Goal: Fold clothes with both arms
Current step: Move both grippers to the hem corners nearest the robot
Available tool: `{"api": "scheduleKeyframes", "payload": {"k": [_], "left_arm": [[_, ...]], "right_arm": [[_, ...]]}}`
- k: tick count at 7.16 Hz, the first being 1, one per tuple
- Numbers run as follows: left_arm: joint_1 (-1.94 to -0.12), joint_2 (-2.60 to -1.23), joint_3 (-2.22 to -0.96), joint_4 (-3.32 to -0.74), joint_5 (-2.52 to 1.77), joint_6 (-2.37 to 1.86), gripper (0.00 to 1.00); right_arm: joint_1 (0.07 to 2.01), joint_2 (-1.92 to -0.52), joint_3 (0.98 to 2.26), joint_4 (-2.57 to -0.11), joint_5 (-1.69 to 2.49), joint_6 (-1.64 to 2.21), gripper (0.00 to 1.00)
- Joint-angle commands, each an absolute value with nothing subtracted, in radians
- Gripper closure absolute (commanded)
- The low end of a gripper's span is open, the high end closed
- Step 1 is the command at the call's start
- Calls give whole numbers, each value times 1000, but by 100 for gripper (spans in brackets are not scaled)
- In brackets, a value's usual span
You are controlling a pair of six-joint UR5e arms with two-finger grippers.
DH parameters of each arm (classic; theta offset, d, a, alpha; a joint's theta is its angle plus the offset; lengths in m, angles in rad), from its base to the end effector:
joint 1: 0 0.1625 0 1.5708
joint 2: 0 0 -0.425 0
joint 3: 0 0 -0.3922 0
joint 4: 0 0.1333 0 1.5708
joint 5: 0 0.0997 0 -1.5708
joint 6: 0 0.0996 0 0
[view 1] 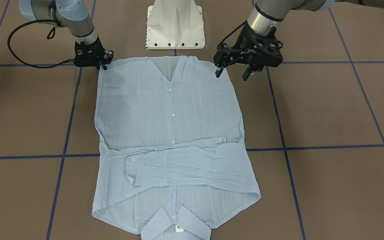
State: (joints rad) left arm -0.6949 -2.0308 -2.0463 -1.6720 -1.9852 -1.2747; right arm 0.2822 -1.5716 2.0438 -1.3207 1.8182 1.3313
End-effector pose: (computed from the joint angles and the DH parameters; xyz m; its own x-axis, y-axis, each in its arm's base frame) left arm 0.3633 -0.4242 0.1882 0.4673 -0.0419 -0.8831 0.1919 0.9799 0.0551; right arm -0.4380 -0.2404 0.4156 0.7272 -0.0286 0.6858 0.0597 0.9980 -0.0217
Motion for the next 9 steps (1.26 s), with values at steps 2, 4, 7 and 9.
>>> {"api": "scheduleKeyframes", "payload": {"k": [2,4,7,9], "left_arm": [[-684,-2020,-2046,-1672,-1977,-1275,0],[-527,-1955,-2054,-1663,-1883,-1374,0],[-315,-1887,-2066,-1661,-1821,-1581,1],[-288,-1890,-1989,-1661,-1818,-1594,2]], "right_arm": [[285,-1569,2069,-1319,1821,1331,100],[287,-1569,2107,-1315,1813,1331,100],[296,-1565,2125,-1307,1816,1364,100],[304,-1560,2131,-1305,1818,1364,100]]}}
